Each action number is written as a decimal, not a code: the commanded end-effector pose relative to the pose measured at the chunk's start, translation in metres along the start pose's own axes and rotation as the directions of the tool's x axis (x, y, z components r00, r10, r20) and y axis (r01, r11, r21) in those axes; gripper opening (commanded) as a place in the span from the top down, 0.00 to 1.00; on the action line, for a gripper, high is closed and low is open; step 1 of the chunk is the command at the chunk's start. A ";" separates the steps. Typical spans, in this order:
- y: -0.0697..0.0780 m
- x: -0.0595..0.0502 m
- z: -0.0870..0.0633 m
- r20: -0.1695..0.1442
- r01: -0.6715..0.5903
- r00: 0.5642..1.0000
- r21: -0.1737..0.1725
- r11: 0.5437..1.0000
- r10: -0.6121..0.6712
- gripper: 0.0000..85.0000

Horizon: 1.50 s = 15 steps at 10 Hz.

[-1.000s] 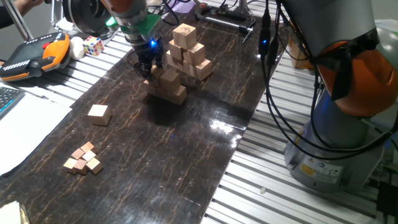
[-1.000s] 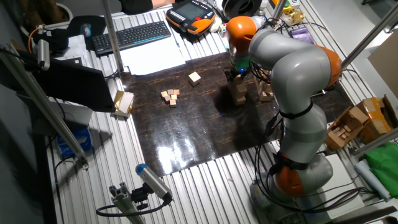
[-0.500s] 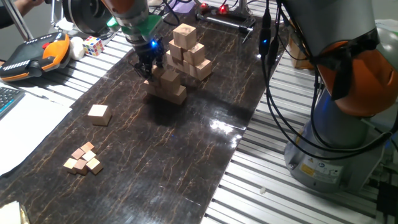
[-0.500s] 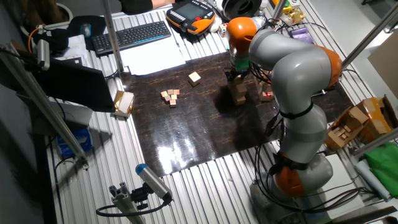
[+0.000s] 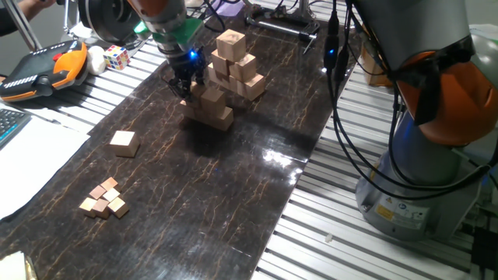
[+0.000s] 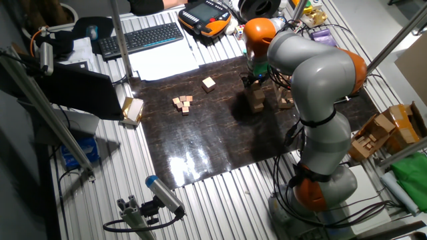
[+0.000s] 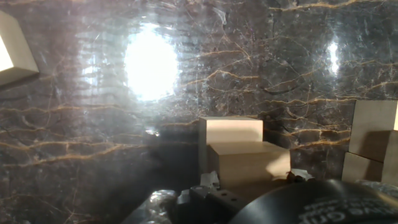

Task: Stack the blocks into a pyramid shape

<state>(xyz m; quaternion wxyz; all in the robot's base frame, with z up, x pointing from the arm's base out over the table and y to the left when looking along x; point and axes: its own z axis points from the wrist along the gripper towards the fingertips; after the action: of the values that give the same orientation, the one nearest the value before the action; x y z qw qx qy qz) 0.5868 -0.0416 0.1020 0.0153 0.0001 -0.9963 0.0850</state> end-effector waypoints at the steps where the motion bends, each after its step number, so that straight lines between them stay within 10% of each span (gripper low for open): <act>1: 0.001 0.001 0.001 -0.001 0.000 1.000 0.000 1.000 0.000 0.49; 7: 0.001 0.001 0.001 0.004 -0.009 1.000 0.002 1.000 0.009 0.31; 15: -0.001 0.000 -0.001 -0.019 0.000 1.000 0.003 1.000 0.000 0.34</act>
<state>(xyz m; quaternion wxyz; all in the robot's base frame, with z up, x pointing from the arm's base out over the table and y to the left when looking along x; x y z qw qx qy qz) 0.5872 -0.0426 0.1034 0.0249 -0.0012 -0.9959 0.0873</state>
